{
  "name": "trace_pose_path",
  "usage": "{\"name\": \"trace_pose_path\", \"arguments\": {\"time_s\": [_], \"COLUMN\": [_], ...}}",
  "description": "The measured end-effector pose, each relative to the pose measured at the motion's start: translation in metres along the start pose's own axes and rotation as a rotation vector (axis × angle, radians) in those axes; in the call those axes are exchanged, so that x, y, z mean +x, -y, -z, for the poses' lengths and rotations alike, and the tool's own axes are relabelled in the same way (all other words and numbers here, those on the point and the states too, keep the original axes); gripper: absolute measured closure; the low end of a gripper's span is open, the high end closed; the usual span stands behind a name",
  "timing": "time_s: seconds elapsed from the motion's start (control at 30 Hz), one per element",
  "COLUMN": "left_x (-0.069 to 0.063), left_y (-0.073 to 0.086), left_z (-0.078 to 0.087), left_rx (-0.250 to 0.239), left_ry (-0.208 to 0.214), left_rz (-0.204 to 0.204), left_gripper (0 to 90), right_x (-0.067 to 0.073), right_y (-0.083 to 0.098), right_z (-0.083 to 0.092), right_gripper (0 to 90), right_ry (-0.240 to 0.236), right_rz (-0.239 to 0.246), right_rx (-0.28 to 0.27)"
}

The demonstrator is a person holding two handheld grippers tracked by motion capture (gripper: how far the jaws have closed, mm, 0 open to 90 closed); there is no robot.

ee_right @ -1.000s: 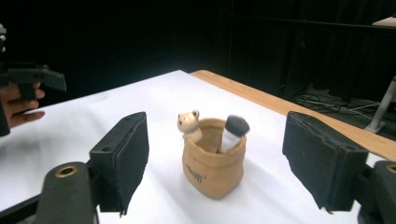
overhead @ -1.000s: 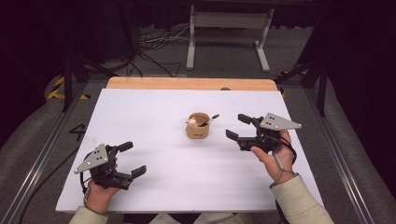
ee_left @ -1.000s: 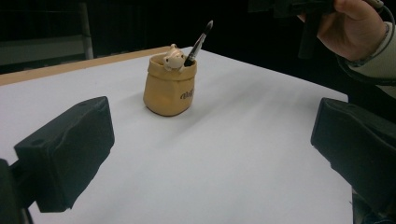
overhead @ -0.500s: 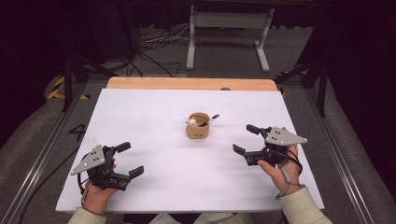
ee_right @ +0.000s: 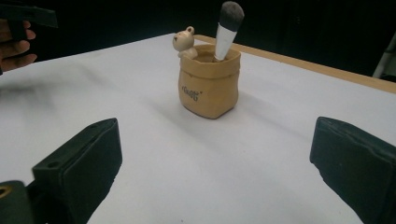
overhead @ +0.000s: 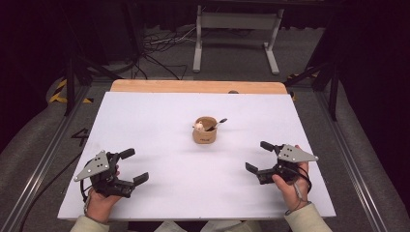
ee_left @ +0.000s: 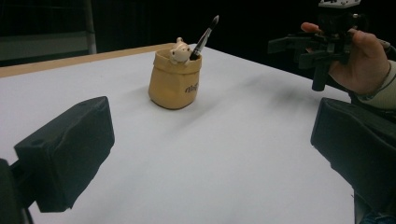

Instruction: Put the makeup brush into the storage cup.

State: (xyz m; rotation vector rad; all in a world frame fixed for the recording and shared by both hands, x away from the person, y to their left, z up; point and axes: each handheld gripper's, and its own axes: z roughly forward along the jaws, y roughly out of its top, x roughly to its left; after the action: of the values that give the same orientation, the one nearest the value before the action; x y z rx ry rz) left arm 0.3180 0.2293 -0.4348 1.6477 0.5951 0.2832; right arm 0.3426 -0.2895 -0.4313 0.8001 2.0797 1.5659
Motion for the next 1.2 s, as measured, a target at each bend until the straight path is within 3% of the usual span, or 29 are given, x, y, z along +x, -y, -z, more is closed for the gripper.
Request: {"name": "trace_pose_path", "arguments": {"time_s": [0.07,0.37,0.47,0.8,0.9,1.2], "left_x": [0.001,0.007,0.01,0.009,0.008,0.007], "left_y": [0.0,0.008,0.013,0.023,0.023,0.023], "left_z": [0.0,-0.001,-0.003,-0.008,-0.009,-0.011], "left_rx": [0.005,0.013,0.008,0.048,0.055,0.059], "left_ry": [0.002,-0.008,-0.01,-0.011,-0.033,-0.011], "left_rz": [-0.001,0.023,0.047,0.006,-0.006,-0.001], "left_gripper": [0.3,0.1,0.4,0.5,0.7,0.2], "right_x": [-0.001,0.002,0.003,0.002,0.002,0.002], "right_y": [0.004,0.017,0.021,0.026,0.027,0.026], "right_z": [0.001,0.005,0.004,0.006,0.006,0.008], "right_gripper": [2.2,2.0,1.8,1.6,1.9,2.0], "right_ry": [0.014,-0.003,0.003,0.003,-0.002,-0.001], "right_rz": [0.003,0.009,0.01,-0.002,0.006,0.01], "right_rx": [-0.001,0.021,0.037,0.037,0.035,0.039]}}
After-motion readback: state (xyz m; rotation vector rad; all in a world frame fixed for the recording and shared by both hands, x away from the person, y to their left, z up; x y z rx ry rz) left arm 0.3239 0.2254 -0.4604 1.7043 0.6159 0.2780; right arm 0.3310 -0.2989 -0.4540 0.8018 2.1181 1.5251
